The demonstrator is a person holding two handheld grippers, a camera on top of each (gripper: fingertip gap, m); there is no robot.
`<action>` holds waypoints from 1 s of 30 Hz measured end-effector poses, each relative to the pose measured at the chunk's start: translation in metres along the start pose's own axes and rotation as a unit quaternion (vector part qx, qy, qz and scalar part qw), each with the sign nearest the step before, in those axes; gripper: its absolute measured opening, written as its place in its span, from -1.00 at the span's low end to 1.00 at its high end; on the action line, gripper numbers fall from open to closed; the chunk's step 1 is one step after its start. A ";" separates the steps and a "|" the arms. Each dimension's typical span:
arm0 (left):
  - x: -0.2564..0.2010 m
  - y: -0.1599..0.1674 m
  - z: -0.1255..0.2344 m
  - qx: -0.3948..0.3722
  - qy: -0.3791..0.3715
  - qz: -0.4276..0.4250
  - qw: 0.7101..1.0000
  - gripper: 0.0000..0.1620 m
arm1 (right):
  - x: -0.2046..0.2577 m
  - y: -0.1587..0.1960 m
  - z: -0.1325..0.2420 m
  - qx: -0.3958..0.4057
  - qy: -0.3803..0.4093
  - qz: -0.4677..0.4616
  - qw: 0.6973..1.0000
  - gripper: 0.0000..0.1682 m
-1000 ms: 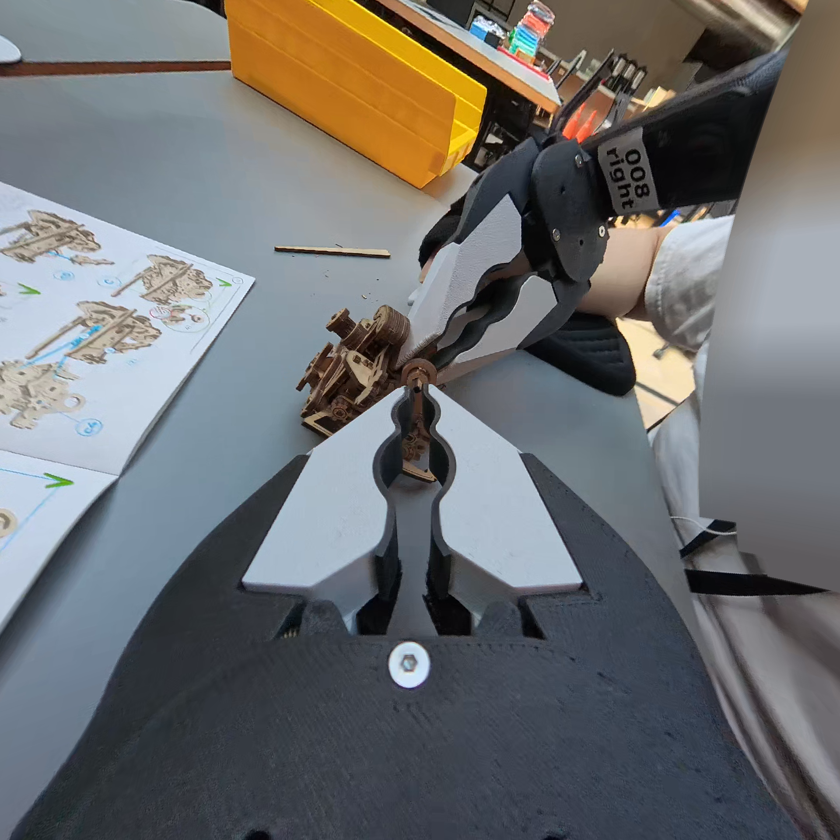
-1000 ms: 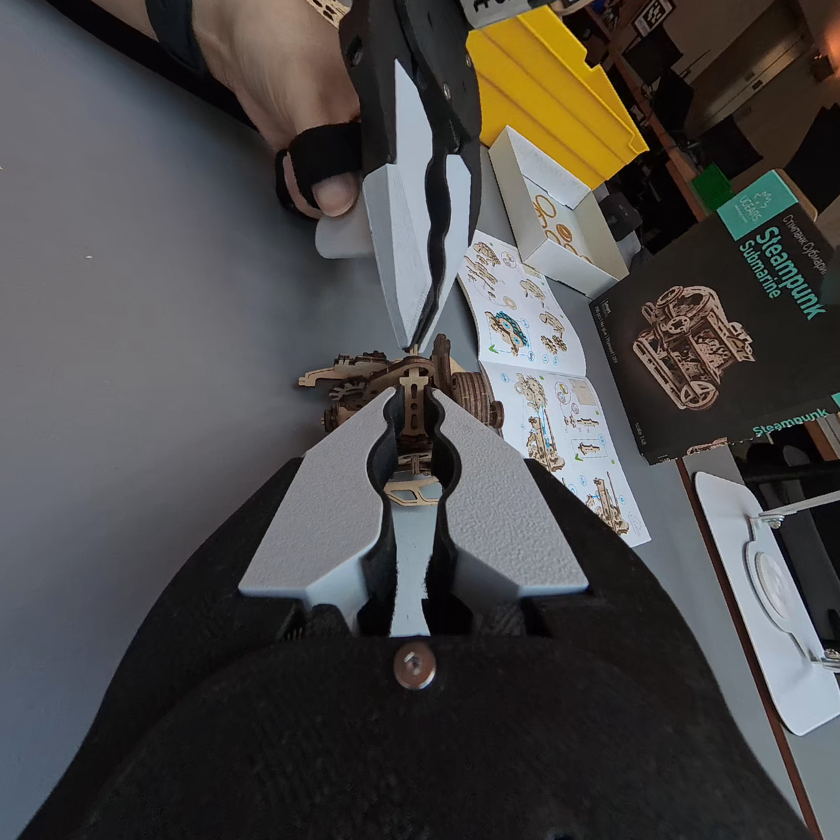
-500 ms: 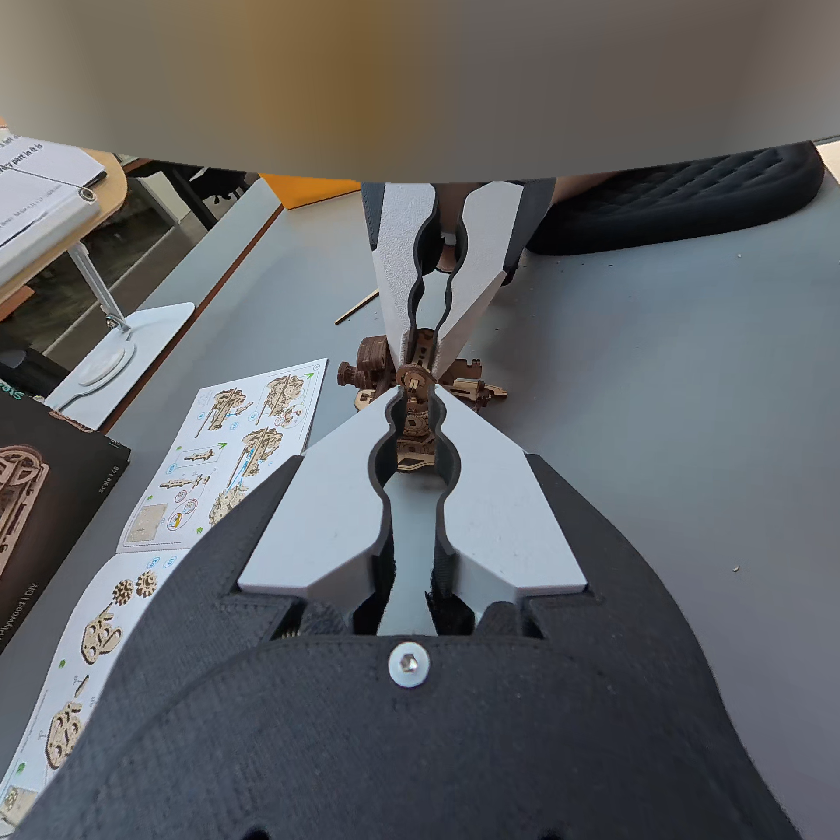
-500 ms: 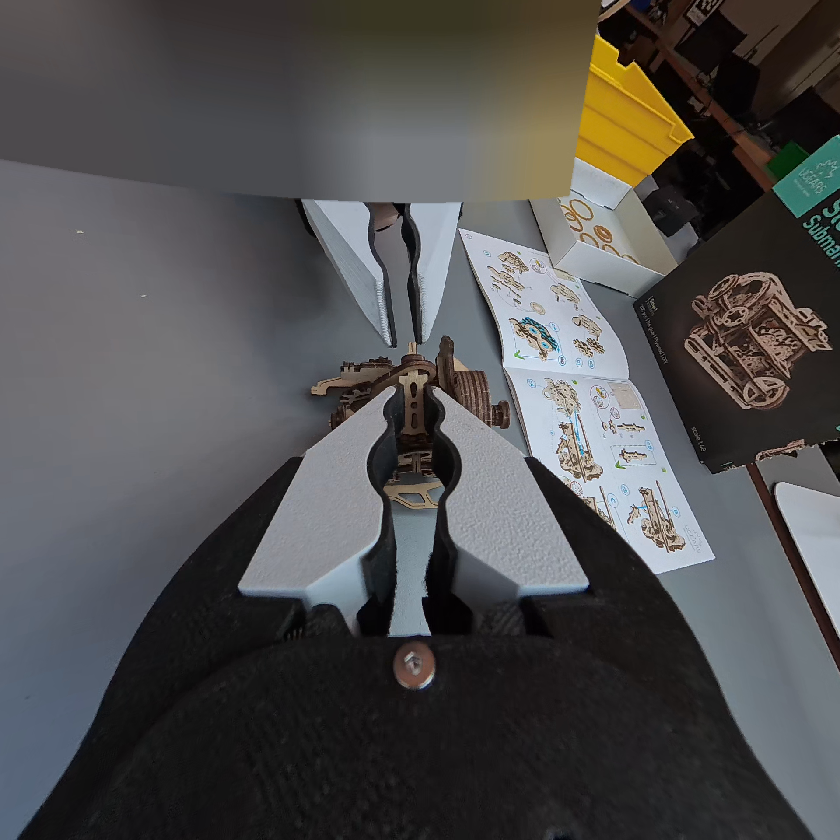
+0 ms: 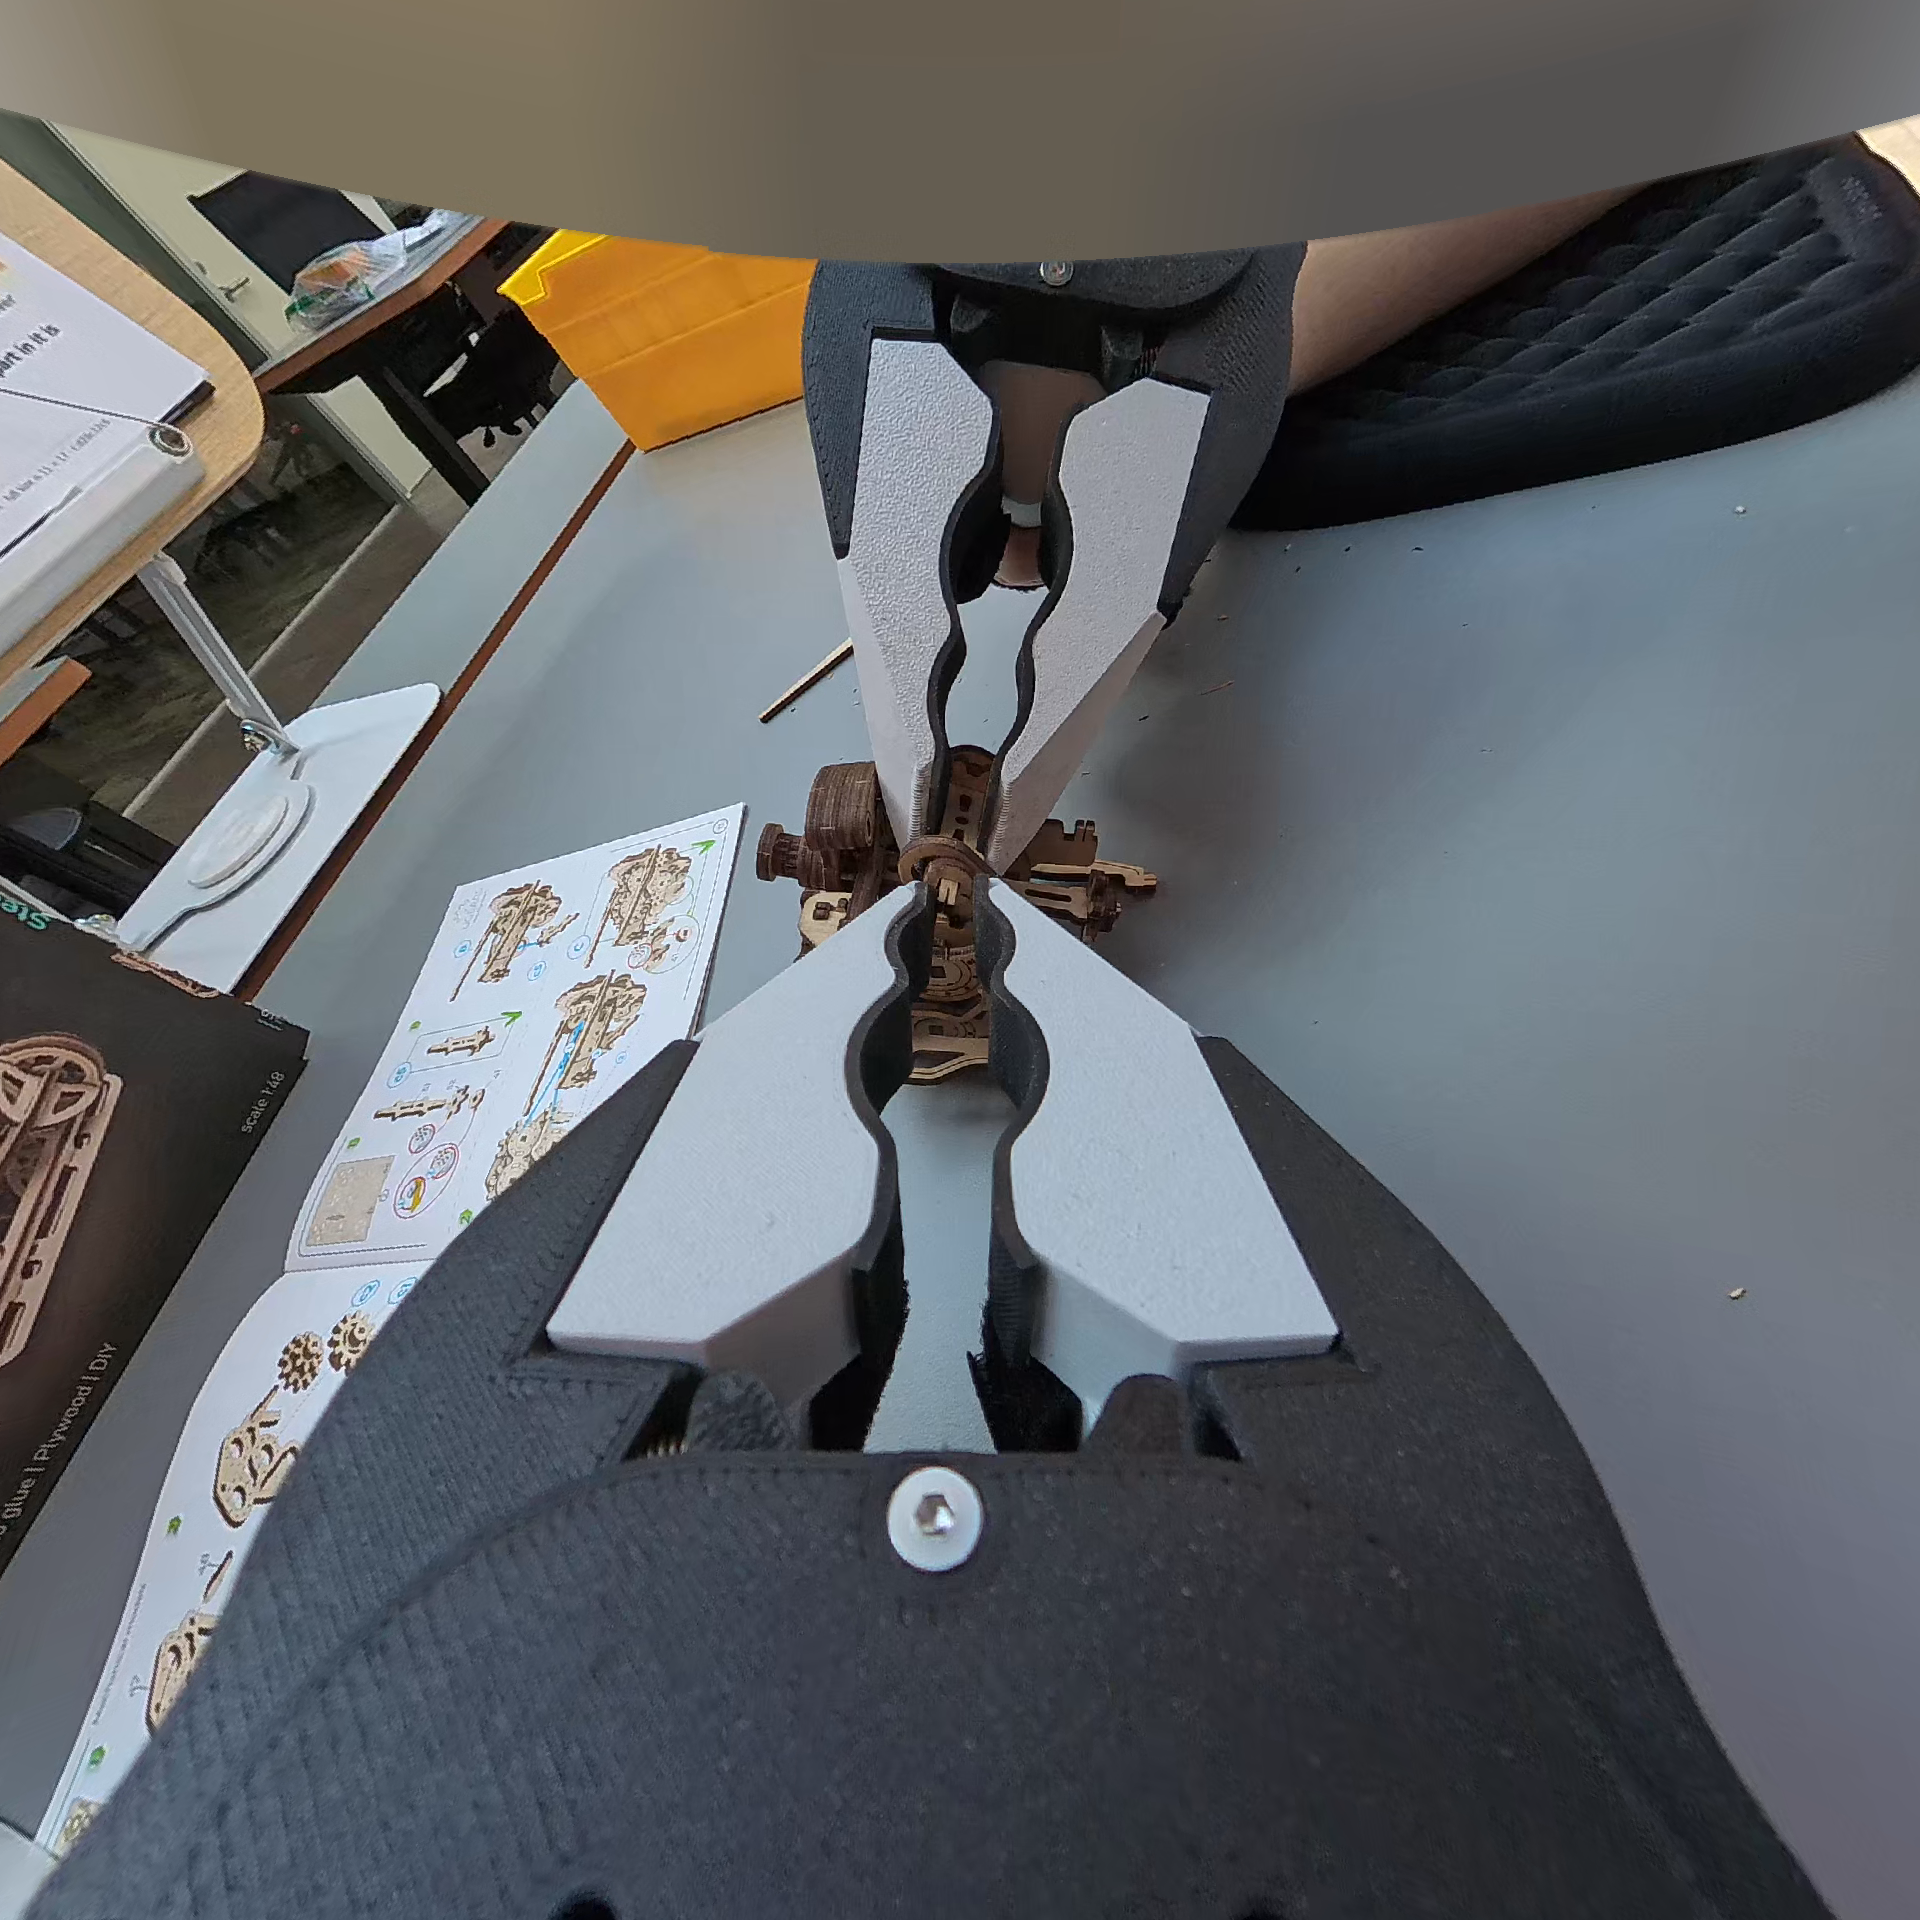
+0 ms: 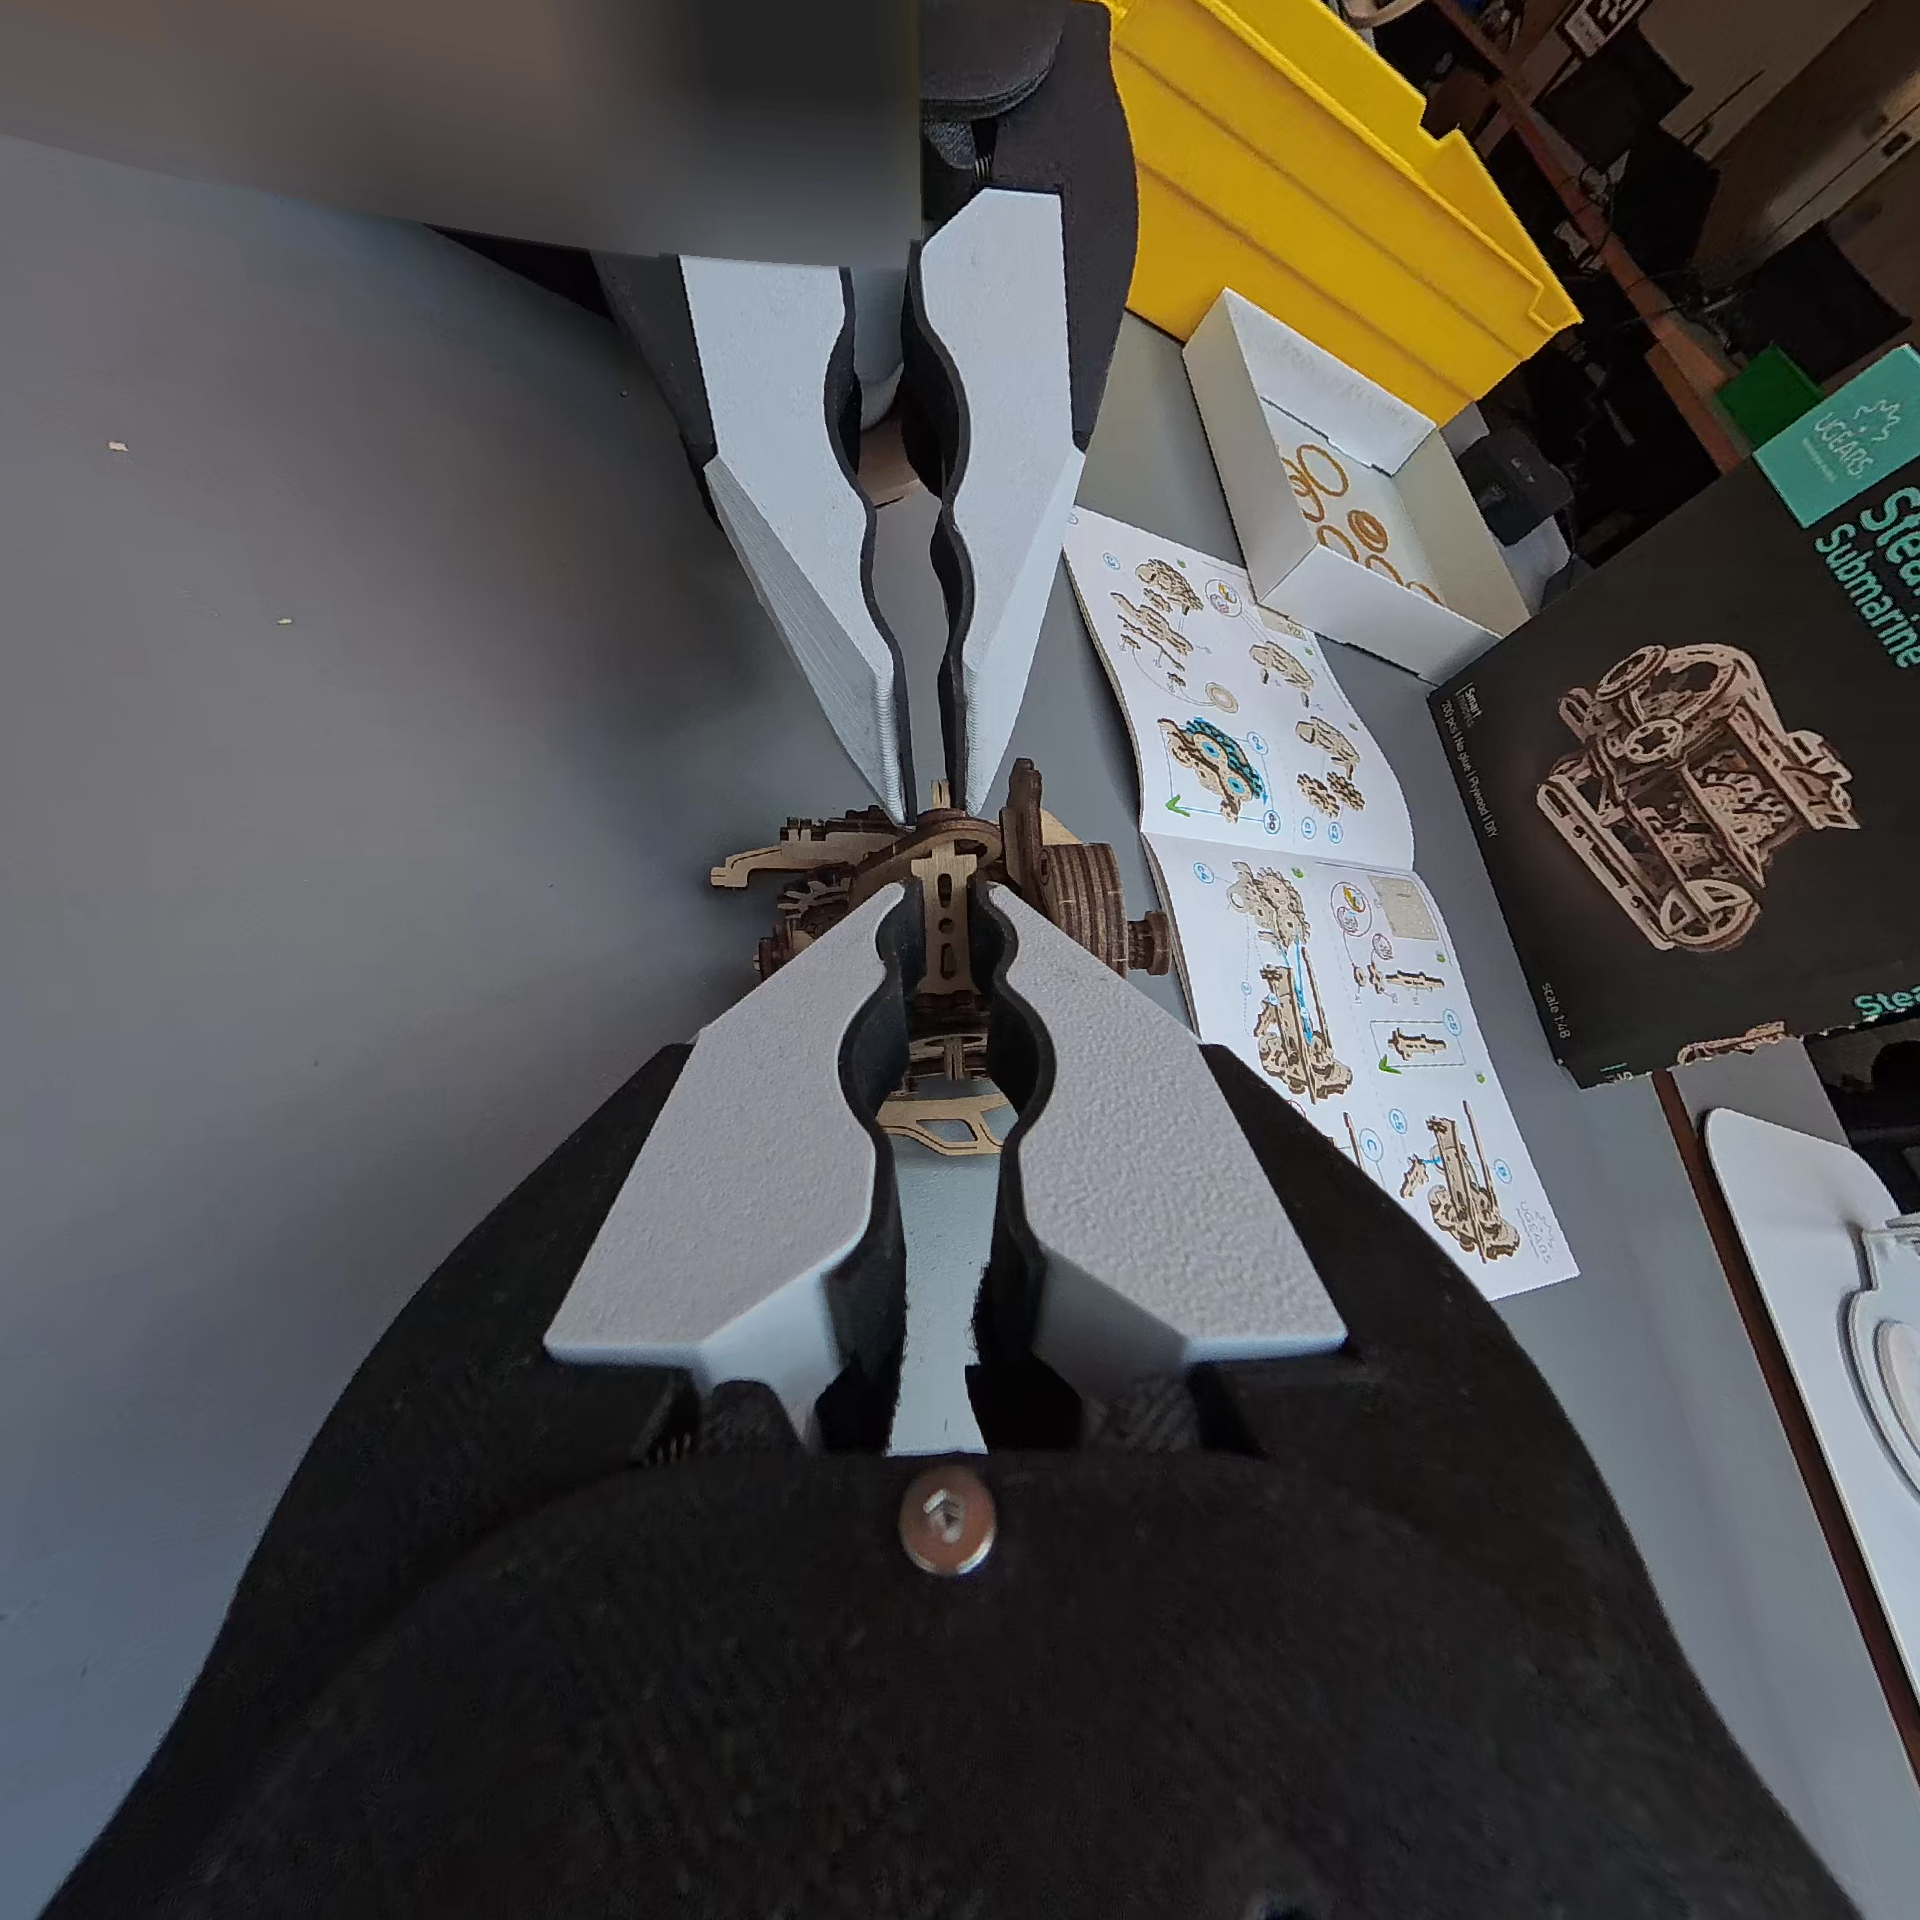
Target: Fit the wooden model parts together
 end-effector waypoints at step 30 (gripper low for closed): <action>-0.001 -0.002 0.003 0.010 -0.010 -0.059 0.998 -0.99 | 0.001 -0.002 -0.003 0.010 -0.009 -0.006 1.000 -0.93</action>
Point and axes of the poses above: each gripper's, where its closed fingertips meet, z back along the fingers, y out of its underside, x = y × z across the jaws, the point moved 4 cm from there along z, back along the fingers, and after that the axes turned 10 degrees about x, right-handed, at the moved point
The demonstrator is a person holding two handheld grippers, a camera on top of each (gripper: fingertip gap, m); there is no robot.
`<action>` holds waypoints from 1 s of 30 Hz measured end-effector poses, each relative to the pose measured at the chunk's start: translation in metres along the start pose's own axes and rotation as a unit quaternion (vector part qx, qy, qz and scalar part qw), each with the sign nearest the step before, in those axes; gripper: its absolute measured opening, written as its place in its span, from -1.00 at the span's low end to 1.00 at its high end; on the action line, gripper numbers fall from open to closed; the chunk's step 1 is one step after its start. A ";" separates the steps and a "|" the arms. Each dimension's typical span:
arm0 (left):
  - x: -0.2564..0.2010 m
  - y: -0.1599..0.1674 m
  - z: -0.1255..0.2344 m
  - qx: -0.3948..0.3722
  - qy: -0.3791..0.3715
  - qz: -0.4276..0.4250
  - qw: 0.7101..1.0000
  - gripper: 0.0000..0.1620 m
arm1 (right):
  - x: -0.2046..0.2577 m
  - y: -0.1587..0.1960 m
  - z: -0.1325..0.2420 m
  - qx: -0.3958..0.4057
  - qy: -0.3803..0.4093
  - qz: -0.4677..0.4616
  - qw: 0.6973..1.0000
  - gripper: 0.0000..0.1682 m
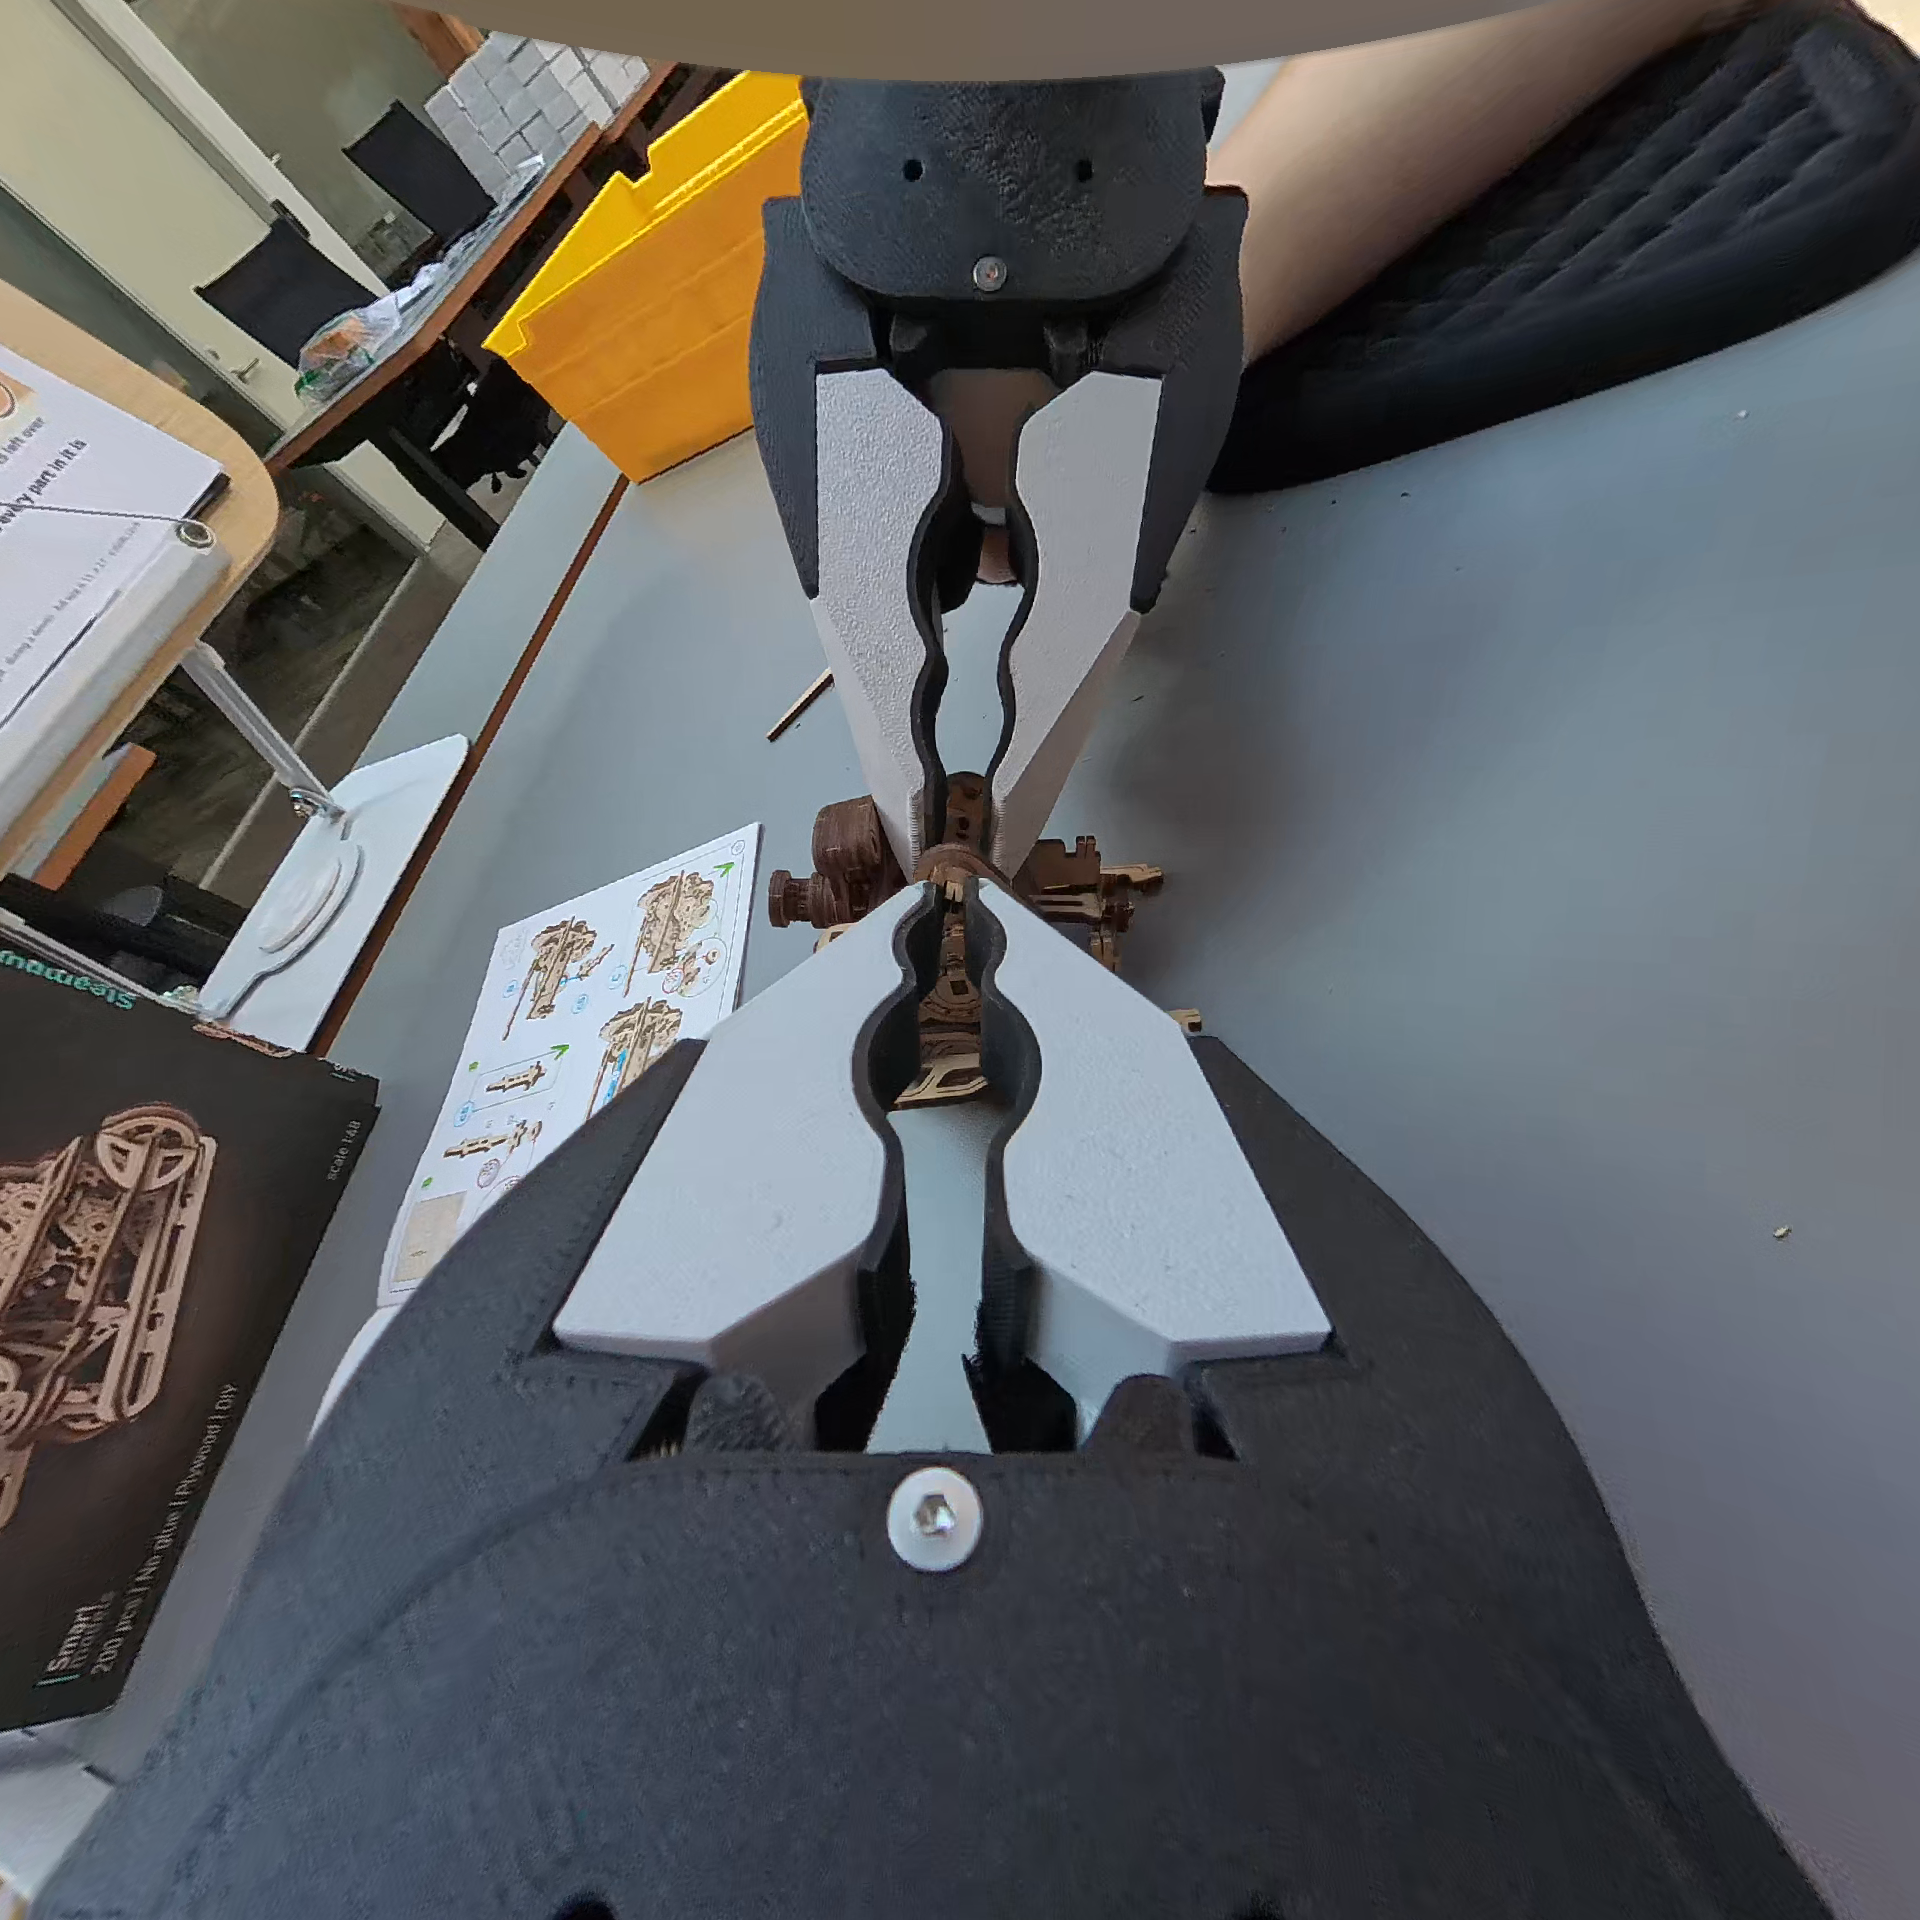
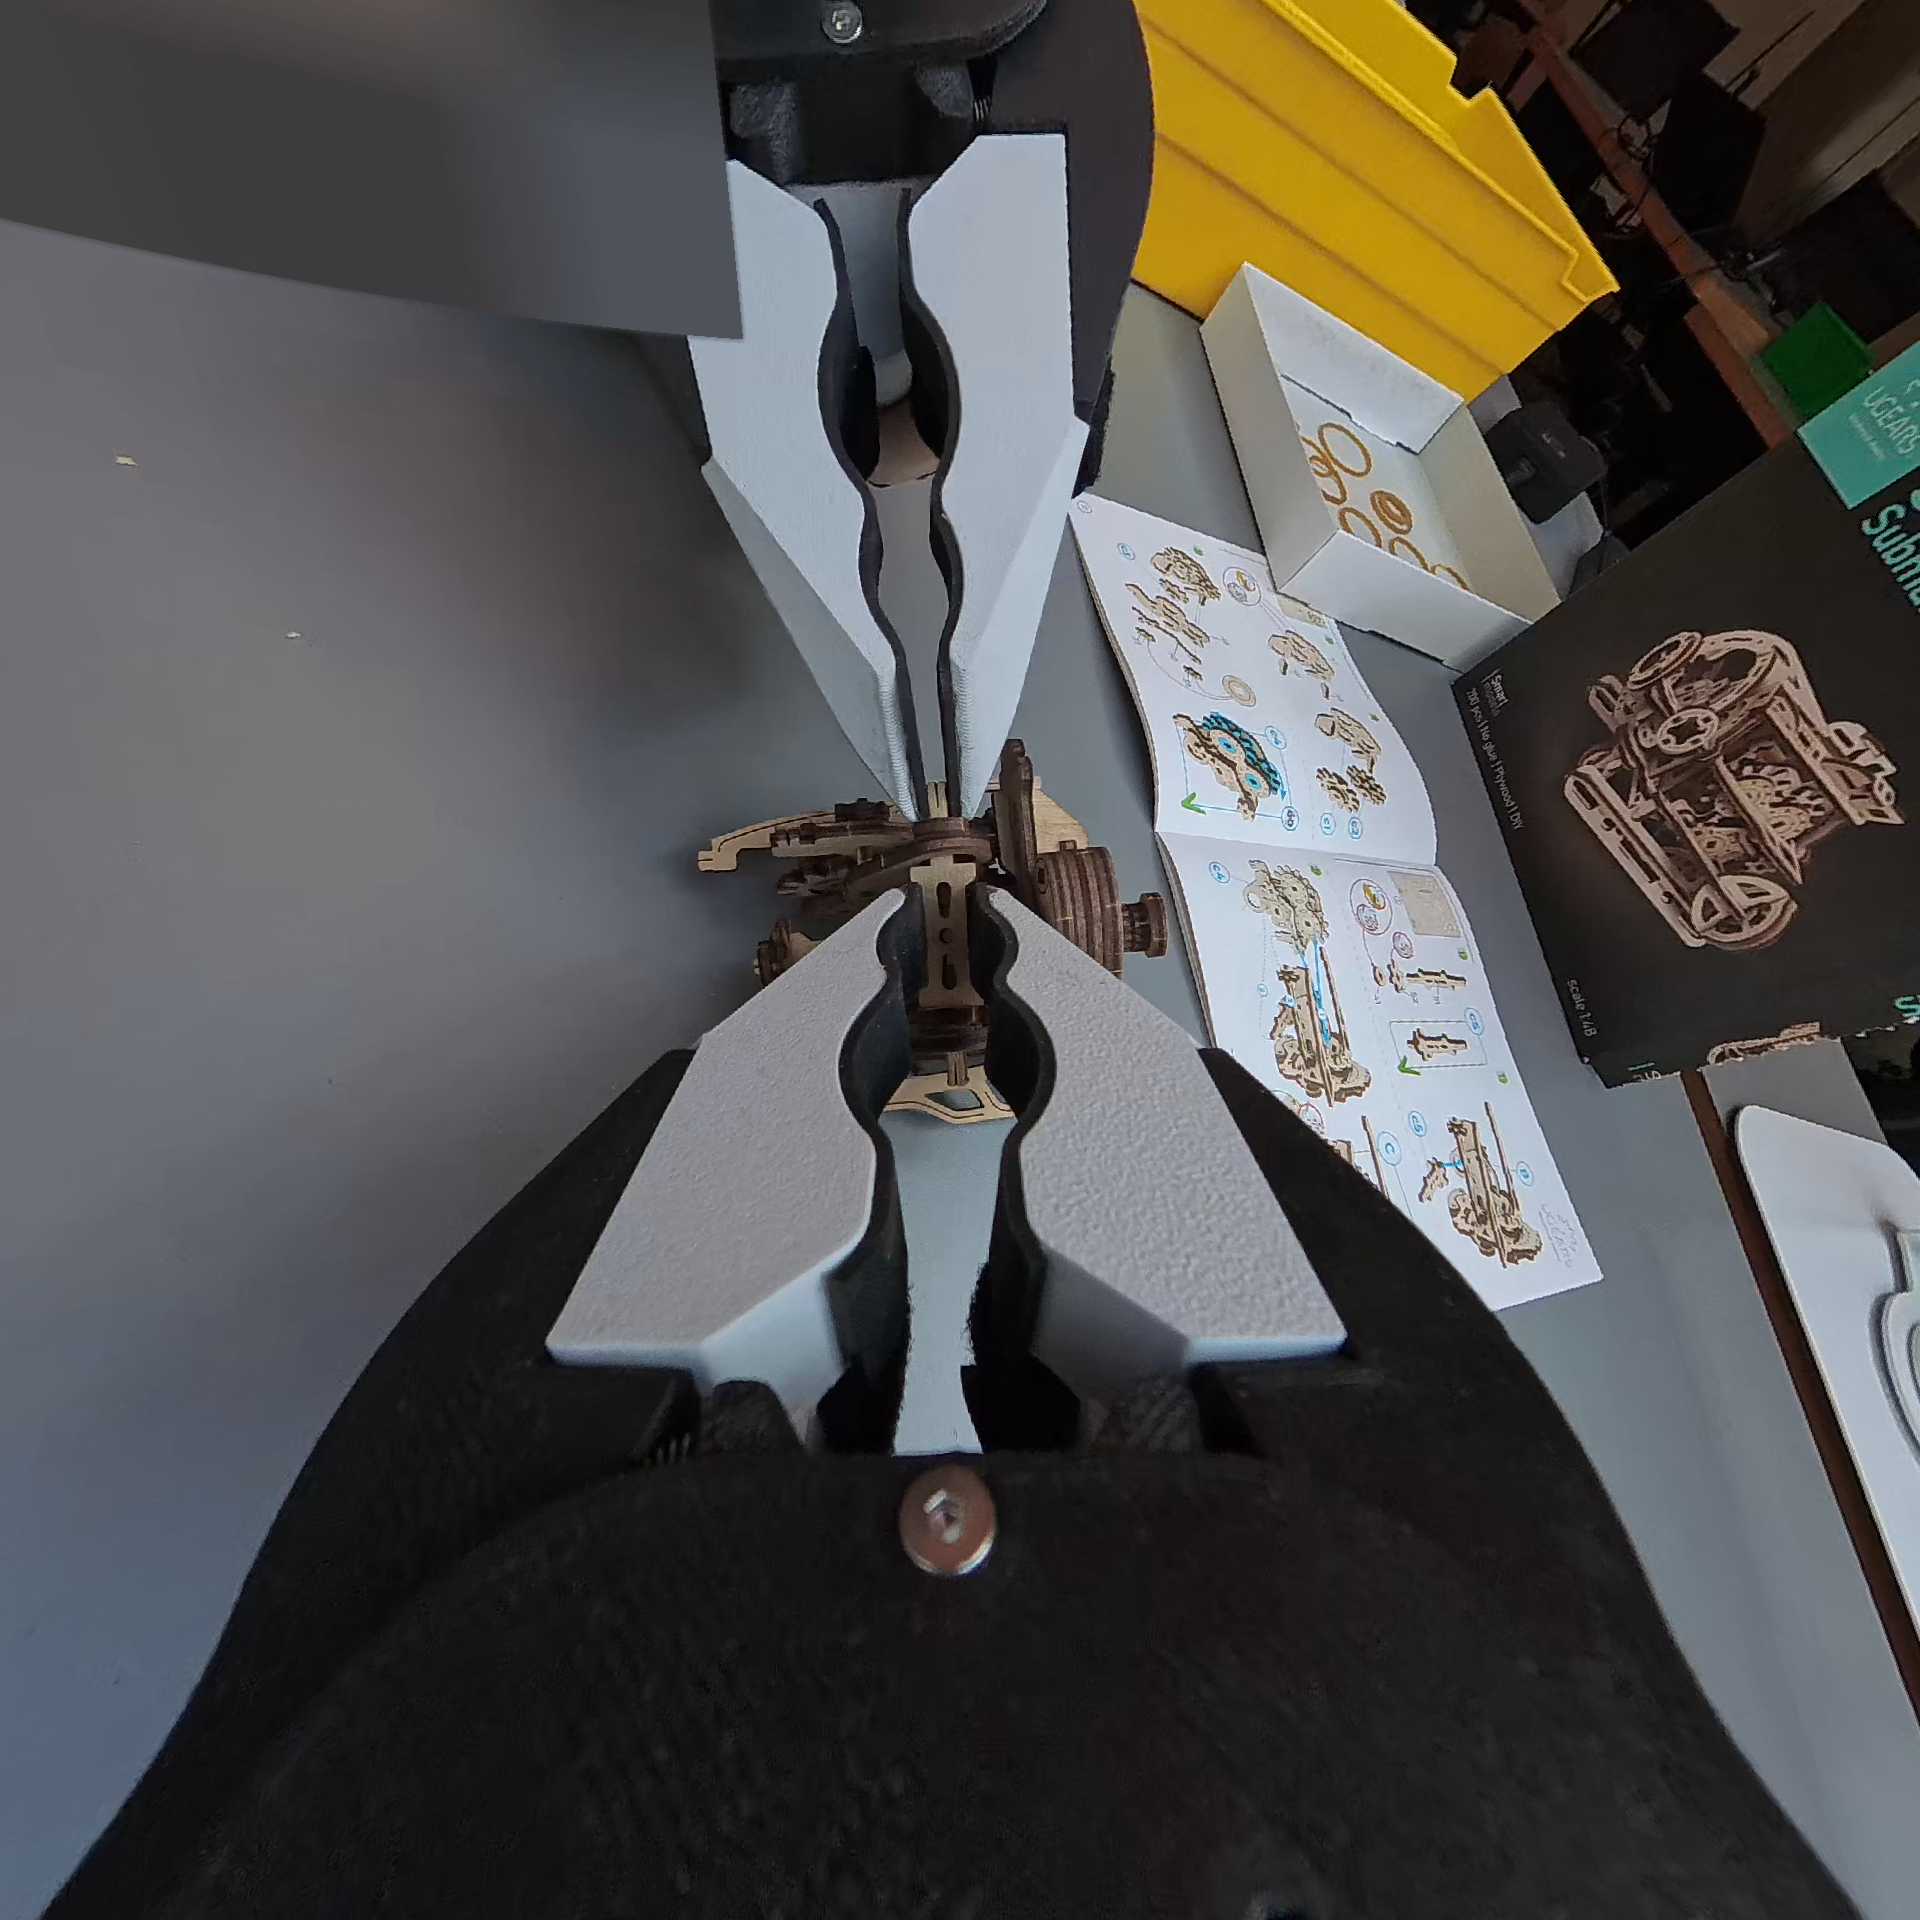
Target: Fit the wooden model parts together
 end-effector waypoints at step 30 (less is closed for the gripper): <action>-0.001 0.004 -0.001 0.022 -0.041 -0.034 0.998 -0.99 | 0.001 -0.003 -0.002 0.036 0.044 0.014 0.998 -0.96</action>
Point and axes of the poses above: each gripper's, where its closed fingertips meet, z back along the fingers, y out of its underside, x = y × z across the jaws, the point moved 4 cm from there along z, back along the fingers, and after that the axes turned 10 degrees about x, right-handed, at the moved point
